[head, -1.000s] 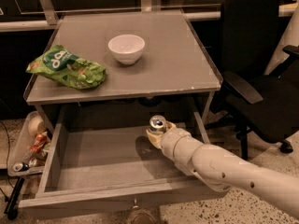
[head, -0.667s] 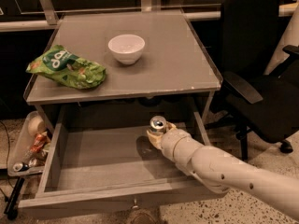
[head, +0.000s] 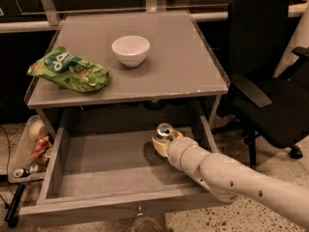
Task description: Place redbull can into top drawer
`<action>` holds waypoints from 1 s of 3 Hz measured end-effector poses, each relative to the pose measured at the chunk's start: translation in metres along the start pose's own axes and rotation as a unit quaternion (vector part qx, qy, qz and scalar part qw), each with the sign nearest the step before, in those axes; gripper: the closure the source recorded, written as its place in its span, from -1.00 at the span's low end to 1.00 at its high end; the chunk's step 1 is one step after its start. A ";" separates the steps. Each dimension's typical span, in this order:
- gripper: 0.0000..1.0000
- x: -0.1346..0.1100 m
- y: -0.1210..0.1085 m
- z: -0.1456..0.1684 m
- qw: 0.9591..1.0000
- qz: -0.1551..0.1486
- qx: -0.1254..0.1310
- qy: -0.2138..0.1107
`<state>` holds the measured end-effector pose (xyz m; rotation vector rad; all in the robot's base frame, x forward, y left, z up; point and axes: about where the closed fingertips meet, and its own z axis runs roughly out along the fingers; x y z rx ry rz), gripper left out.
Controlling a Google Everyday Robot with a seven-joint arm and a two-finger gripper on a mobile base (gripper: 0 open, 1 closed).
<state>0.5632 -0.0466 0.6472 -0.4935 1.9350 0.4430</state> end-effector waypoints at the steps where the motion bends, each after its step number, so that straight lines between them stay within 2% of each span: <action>1: 0.63 0.000 0.000 0.000 1.000 0.000 0.000 0.000; 3: -0.30 0.000 0.000 0.000 1.000 0.000 0.000 0.000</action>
Offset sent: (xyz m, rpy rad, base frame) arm 0.0000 0.0000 -0.0001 0.0003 0.0002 0.0001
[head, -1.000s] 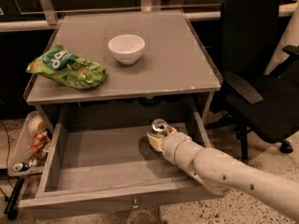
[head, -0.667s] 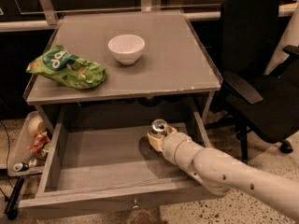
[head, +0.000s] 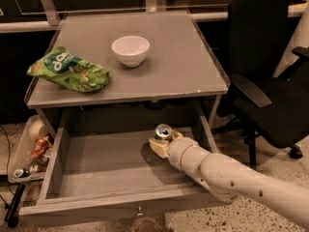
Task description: Place redbull can into top drawer
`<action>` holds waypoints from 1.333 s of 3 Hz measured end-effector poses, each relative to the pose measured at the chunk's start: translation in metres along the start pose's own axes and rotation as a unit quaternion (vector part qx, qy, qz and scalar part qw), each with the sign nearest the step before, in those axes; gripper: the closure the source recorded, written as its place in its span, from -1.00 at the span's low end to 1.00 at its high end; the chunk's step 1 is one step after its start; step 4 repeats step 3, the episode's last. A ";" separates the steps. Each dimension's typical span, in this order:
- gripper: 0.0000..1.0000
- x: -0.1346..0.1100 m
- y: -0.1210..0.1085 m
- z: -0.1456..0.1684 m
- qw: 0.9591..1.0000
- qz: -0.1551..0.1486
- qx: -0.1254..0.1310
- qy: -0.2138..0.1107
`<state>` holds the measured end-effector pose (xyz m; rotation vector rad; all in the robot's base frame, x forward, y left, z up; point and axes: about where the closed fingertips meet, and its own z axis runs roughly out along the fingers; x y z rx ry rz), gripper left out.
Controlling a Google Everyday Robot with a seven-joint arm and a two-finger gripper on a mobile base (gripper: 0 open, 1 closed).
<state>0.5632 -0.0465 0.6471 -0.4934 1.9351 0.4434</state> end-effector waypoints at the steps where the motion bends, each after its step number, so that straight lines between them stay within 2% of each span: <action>1: -0.77 0.000 0.000 0.000 1.000 0.000 0.000 0.000; 2: -1.00 0.000 0.000 0.000 1.000 0.000 0.000 0.000; 4: -1.00 0.000 0.000 0.000 1.000 0.000 0.000 0.000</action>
Offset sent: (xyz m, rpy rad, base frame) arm 0.0000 0.0000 0.0000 0.0000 0.0000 0.0000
